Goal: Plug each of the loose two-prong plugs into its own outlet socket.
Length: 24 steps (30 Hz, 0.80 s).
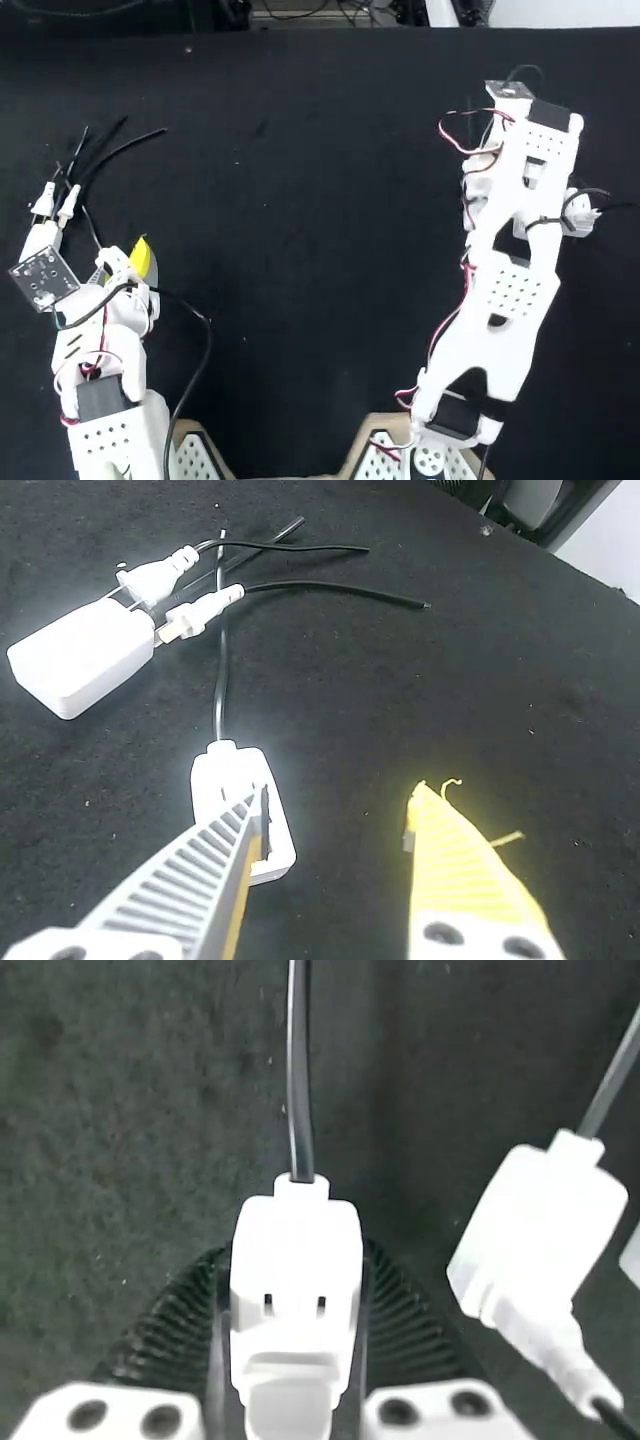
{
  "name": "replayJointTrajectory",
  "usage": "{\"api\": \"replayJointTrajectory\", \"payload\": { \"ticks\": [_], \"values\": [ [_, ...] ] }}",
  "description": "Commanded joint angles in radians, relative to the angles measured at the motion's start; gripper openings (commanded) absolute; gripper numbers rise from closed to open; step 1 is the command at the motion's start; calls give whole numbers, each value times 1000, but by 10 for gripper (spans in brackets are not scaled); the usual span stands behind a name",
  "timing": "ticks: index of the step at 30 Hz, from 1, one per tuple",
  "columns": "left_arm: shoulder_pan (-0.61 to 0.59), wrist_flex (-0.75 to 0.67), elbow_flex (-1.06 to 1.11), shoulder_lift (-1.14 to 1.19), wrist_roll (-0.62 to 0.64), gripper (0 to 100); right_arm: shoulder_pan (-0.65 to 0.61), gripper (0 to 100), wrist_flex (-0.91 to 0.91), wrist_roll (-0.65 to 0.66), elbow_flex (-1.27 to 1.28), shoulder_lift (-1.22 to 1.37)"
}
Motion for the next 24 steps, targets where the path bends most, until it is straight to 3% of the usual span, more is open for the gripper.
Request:
{"api": "replayJointTrajectory", "payload": {
  "ticks": [1, 14, 24],
  "values": [
    [7, -20, -33, -6, -2, 234, 12, 11, 18, -3, -150, 61],
    [12, -20, -33, -6, -2, 234, 18, 18, 18, -11, -194, 159],
    [12, -20, -33, -6, -2, 234, 28, 143, 41, -11, -275, 159]
  ]
}}
